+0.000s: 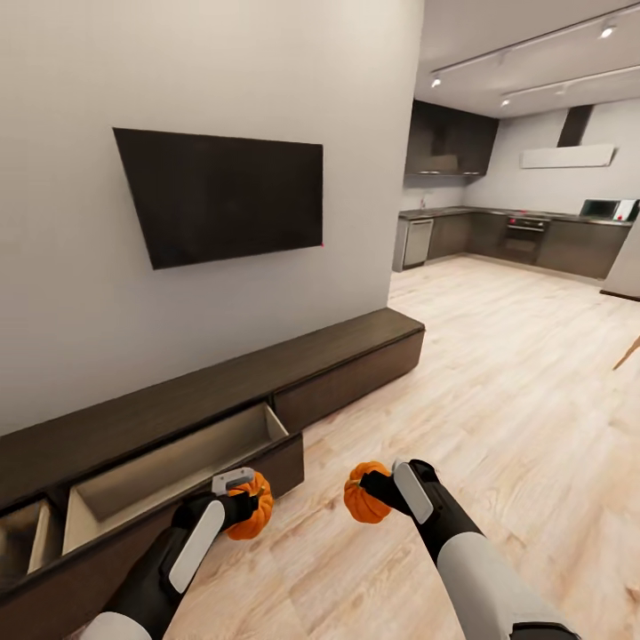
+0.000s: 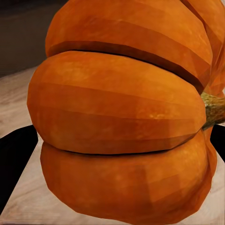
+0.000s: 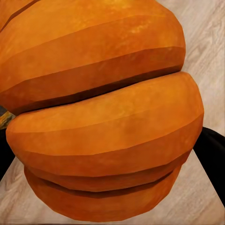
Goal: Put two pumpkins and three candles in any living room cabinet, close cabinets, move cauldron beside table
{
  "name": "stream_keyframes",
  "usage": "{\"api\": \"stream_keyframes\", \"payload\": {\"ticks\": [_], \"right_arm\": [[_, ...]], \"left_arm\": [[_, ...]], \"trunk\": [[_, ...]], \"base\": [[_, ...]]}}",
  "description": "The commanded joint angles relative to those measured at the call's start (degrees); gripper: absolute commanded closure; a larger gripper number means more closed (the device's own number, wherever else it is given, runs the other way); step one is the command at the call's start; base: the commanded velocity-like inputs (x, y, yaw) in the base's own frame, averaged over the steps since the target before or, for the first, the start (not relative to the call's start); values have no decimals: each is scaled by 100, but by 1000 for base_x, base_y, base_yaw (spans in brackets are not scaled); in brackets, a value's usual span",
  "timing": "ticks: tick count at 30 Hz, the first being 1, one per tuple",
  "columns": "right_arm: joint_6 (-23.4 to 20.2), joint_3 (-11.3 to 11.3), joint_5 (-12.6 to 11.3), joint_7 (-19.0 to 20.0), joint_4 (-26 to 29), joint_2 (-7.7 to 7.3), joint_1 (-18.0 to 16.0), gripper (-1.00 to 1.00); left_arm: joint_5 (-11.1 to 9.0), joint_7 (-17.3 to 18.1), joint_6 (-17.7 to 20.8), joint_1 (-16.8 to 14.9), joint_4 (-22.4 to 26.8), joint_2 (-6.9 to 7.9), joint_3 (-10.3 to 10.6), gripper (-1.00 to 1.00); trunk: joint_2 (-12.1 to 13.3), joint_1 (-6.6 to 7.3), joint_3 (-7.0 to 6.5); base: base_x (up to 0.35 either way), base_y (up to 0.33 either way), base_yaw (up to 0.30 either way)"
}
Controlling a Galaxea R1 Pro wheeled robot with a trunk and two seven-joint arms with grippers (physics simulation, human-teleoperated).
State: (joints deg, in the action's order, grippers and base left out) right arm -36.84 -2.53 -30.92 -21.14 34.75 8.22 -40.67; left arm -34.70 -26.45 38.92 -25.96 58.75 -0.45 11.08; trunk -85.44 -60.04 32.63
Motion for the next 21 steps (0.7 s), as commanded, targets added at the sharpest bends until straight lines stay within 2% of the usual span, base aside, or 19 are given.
{"api": "stream_keyframes", "payload": {"ticks": [1, 8, 13, 21], "right_arm": [[-7, -19, -73, -49, 14, 4, -2, 100], [-2, -2, -72, -49, 12, 4, -2, 100], [15, 281, -79, -57, 14, 4, -2, 100], [26, 331, -81, -57, 14, 4, -2, 100]], "left_arm": [[-54, -62, 5, -6, 5, 1, 12, 100], [-54, -63, 6, -5, 5, 1, 12, 100], [-54, -62, 10, -6, 5, 1, 14, 100], [-54, -68, 8, -6, 5, 1, 10, 100]], "trunk": [[-4, 0, 6], [-4, 0, 6], [-4, 0, 6], [-4, 0, 6]], "base": [[0, 0, 289], [0, 0, 289], [0, 0, 289], [9, 0, 289]]}}
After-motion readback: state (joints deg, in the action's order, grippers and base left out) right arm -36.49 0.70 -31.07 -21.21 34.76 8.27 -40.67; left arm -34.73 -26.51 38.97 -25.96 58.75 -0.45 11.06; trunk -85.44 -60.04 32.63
